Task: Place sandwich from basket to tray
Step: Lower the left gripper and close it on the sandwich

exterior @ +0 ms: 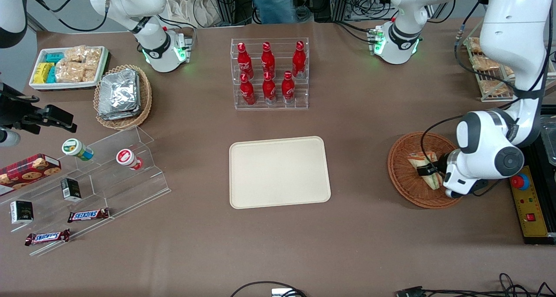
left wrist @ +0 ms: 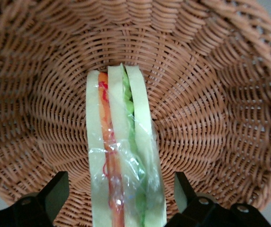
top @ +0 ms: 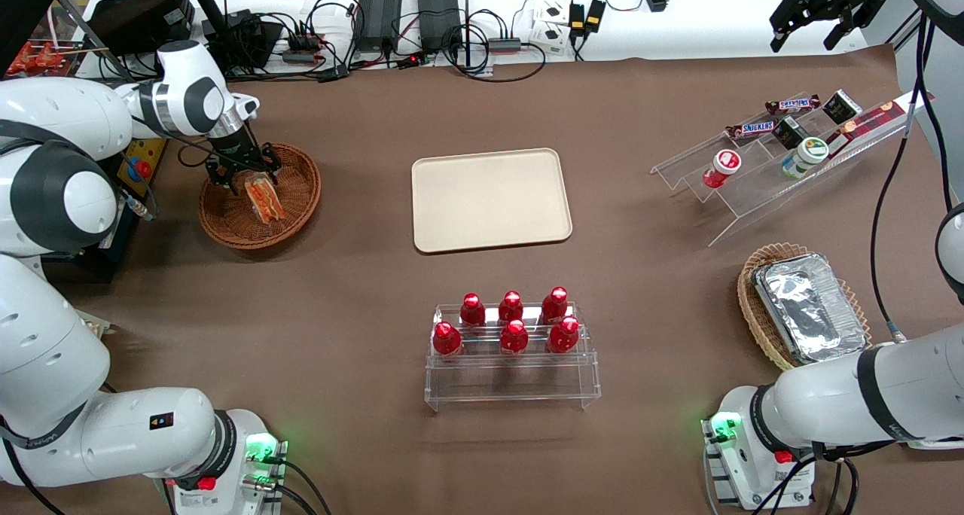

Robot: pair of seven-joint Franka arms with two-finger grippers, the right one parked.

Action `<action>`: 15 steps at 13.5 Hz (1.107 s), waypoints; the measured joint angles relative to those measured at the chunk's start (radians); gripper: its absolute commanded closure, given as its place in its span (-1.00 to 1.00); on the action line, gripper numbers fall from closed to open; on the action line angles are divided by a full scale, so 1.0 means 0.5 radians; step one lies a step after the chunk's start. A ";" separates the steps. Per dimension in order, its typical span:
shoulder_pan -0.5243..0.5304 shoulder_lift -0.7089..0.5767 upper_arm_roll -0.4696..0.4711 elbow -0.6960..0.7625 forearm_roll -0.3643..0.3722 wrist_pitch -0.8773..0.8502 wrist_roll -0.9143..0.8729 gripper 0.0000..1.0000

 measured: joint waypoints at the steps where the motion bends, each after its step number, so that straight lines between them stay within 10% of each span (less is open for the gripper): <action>1: 0.000 0.018 -0.001 0.000 0.000 0.009 -0.001 -0.34; 4: -0.001 0.033 -0.003 0.000 -0.001 0.018 -0.004 0.61; 6: -0.002 0.030 -0.005 0.004 -0.002 0.019 -0.005 0.89; 15: -0.018 -0.349 -0.260 0.230 -0.002 -0.456 0.001 0.90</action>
